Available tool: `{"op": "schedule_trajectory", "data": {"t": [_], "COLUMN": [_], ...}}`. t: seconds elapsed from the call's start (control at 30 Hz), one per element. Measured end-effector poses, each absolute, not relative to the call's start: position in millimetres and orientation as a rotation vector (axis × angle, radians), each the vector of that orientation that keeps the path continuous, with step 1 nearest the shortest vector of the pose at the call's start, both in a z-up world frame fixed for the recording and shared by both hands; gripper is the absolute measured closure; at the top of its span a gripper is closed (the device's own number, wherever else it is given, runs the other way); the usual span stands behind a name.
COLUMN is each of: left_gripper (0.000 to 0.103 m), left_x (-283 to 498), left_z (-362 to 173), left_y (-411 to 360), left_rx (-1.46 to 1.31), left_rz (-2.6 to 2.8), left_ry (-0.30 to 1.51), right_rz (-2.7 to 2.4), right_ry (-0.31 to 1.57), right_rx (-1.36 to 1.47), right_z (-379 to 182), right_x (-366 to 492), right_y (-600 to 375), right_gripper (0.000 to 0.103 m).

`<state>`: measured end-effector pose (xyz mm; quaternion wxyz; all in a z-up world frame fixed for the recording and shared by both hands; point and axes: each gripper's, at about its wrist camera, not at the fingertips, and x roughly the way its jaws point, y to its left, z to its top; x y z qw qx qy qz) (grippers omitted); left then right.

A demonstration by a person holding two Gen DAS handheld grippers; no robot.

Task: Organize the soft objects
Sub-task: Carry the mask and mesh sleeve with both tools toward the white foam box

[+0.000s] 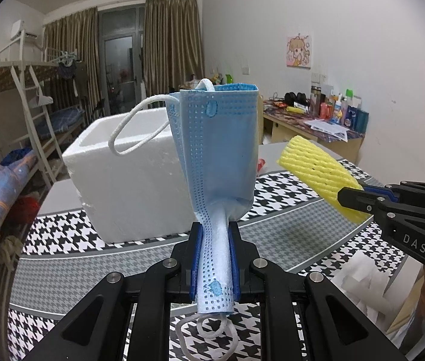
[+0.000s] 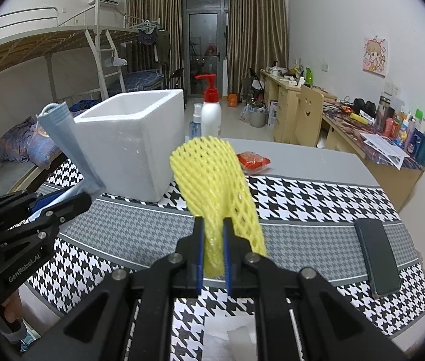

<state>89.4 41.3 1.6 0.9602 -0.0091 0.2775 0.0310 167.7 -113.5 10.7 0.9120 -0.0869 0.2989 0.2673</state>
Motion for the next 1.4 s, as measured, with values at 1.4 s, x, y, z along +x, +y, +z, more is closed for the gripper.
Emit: {"op": "schedule_trajectory", "data": {"t": [1.4], "left_gripper": [0.085], "left_x": [82.5], "left_z": [41.6], "left_y": [67.5], "left_rx": [-0.012], "left_rz": [0.126], "left_ry": [0.438], "right_rz": [0.604], "right_ry": [0.512], "right_rx": [-0.172], "right_z": [53.1], "right_x": [161.6], "right_y": [-84.0], "right_gripper": [0.089]}}
